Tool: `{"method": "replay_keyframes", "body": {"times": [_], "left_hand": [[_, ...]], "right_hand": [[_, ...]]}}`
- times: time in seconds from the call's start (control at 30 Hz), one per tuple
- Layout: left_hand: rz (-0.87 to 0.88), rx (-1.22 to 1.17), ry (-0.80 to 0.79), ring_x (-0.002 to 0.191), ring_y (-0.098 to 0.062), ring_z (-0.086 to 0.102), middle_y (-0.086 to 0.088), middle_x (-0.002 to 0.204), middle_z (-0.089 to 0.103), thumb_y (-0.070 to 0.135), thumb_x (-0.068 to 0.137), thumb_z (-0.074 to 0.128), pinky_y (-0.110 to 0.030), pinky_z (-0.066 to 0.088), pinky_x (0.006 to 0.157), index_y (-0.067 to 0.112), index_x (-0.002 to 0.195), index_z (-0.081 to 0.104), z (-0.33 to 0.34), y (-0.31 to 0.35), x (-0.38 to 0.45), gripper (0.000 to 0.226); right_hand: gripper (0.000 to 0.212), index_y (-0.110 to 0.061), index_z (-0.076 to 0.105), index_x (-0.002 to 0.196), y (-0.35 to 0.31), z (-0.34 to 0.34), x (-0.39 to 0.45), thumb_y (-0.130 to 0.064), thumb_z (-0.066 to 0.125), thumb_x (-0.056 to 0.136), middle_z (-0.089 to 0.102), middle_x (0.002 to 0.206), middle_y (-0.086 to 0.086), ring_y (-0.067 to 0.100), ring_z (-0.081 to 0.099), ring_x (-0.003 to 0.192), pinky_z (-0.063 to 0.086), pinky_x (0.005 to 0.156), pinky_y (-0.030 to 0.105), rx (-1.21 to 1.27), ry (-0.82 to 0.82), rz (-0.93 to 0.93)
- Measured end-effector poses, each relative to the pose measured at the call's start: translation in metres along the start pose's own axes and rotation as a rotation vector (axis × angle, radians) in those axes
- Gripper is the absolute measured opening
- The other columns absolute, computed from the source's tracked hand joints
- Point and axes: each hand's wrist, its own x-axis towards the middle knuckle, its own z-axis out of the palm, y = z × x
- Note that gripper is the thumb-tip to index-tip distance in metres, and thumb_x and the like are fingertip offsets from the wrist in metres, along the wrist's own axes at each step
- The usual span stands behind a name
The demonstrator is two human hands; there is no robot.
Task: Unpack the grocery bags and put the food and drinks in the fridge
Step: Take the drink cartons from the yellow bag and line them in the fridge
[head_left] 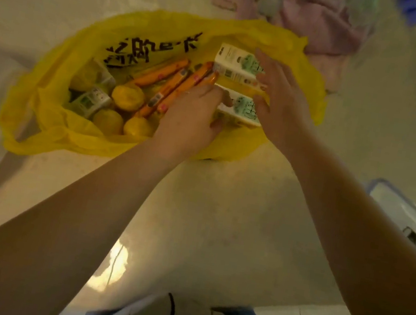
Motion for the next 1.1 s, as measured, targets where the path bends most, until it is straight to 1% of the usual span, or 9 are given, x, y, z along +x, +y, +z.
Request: {"method": "replay_keyframes", "body": {"times": [0.1, 0.2, 0.27, 0.4, 0.63, 0.77, 0.87, 1.0, 1.1], "left_hand": [[-0.035, 0.033, -0.021, 0.115, -0.025, 0.048, -0.008, 0.119, 0.057, 0.018, 0.082, 0.065, -0.037, 0.040, 0.093, 0.012, 0.109, 0.057, 0.012, 0.013, 0.032, 0.028], [-0.045, 0.077, -0.106, 0.118, -0.028, 0.047, -0.011, 0.124, 0.056, 0.018, 0.080, 0.068, -0.040, 0.038, 0.098, 0.007, 0.116, 0.056, 0.024, 0.021, 0.052, 0.040], [-0.016, 0.132, -0.168, 0.121, -0.029, 0.046, -0.011, 0.127, 0.054, 0.023, 0.076, 0.072, -0.042, 0.033, 0.103, 0.008, 0.119, 0.054, 0.032, 0.022, 0.060, 0.049], [0.021, 0.193, -0.235, 0.127, -0.028, 0.042, -0.007, 0.134, 0.050, 0.032, 0.077, 0.071, -0.047, 0.028, 0.107, 0.013, 0.125, 0.051, 0.043, 0.016, 0.071, 0.055], [0.117, 0.241, -0.341, 0.133, -0.025, 0.036, 0.001, 0.141, 0.045, 0.032, 0.076, 0.069, -0.050, 0.025, 0.109, 0.024, 0.131, 0.049, 0.044, 0.011, 0.076, 0.060], [0.115, 0.285, -0.315, 0.133, -0.026, 0.036, -0.001, 0.141, 0.044, 0.028, 0.080, 0.068, -0.049, 0.022, 0.111, 0.022, 0.134, 0.046, 0.044, 0.014, 0.072, 0.059], [0.070, 0.206, -0.257, 0.130, -0.028, 0.038, -0.006, 0.139, 0.044, 0.032, 0.079, 0.070, -0.048, 0.029, 0.109, 0.018, 0.134, 0.046, 0.038, 0.016, 0.070, 0.062], [-0.036, 0.051, -0.143, 0.132, -0.023, 0.033, -0.007, 0.142, 0.039, 0.021, 0.076, 0.074, -0.032, 0.031, 0.109, 0.013, 0.135, 0.044, 0.023, 0.012, 0.060, 0.067], [-0.116, -0.017, -0.032, 0.125, -0.017, 0.038, -0.004, 0.135, 0.042, 0.019, 0.076, 0.074, -0.020, 0.032, 0.098, 0.015, 0.132, 0.045, 0.011, 0.010, 0.047, 0.063]], "right_hand": [[0.057, -0.022, 0.038, 0.138, 0.032, -0.003, 0.033, 0.000, 0.050, 0.087, 0.046, 0.136, 0.005, 0.019, 0.055, 0.115, 0.049, 0.091, 0.039, 0.043, -0.091, 0.030], [0.055, -0.020, 0.041, 0.135, 0.056, -0.004, 0.050, -0.003, 0.053, 0.084, 0.051, 0.133, 0.008, 0.025, 0.053, 0.118, 0.045, 0.094, 0.045, -0.015, -0.179, 0.032], [0.055, -0.020, 0.041, 0.136, 0.068, -0.006, 0.058, -0.006, 0.055, 0.085, 0.049, 0.134, 0.009, 0.028, 0.050, 0.119, 0.044, 0.094, 0.041, -0.097, -0.214, 0.020], [0.055, -0.020, 0.040, 0.138, 0.082, -0.006, 0.068, -0.019, 0.060, 0.086, 0.045, 0.137, 0.008, 0.029, 0.047, 0.121, 0.042, 0.092, 0.039, -0.203, -0.214, 0.014], [0.060, -0.020, 0.043, 0.133, 0.092, 0.011, 0.079, -0.038, 0.066, 0.080, 0.050, 0.129, 0.009, 0.027, 0.047, 0.119, 0.045, 0.090, 0.043, -0.228, -0.206, 0.060], [0.060, -0.018, 0.045, 0.130, 0.092, 0.016, 0.083, -0.041, 0.068, 0.079, 0.051, 0.127, 0.008, 0.026, 0.046, 0.119, 0.041, 0.089, 0.037, -0.244, -0.205, 0.088], [0.058, -0.015, 0.049, 0.125, 0.086, 0.007, 0.083, -0.038, 0.071, 0.076, 0.051, 0.125, 0.009, 0.024, 0.047, 0.117, 0.040, 0.087, 0.033, -0.169, -0.176, 0.078], [0.061, -0.013, 0.052, 0.123, 0.069, -0.013, 0.083, -0.035, 0.074, 0.071, 0.052, 0.124, 0.008, 0.022, 0.048, 0.116, 0.037, 0.089, 0.029, -0.115, -0.113, -0.006], [0.062, -0.017, 0.049, 0.128, 0.051, -0.030, 0.083, -0.033, 0.072, 0.073, 0.050, 0.128, 0.005, 0.020, 0.046, 0.118, 0.037, 0.090, 0.031, -0.151, -0.138, -0.058]]}}
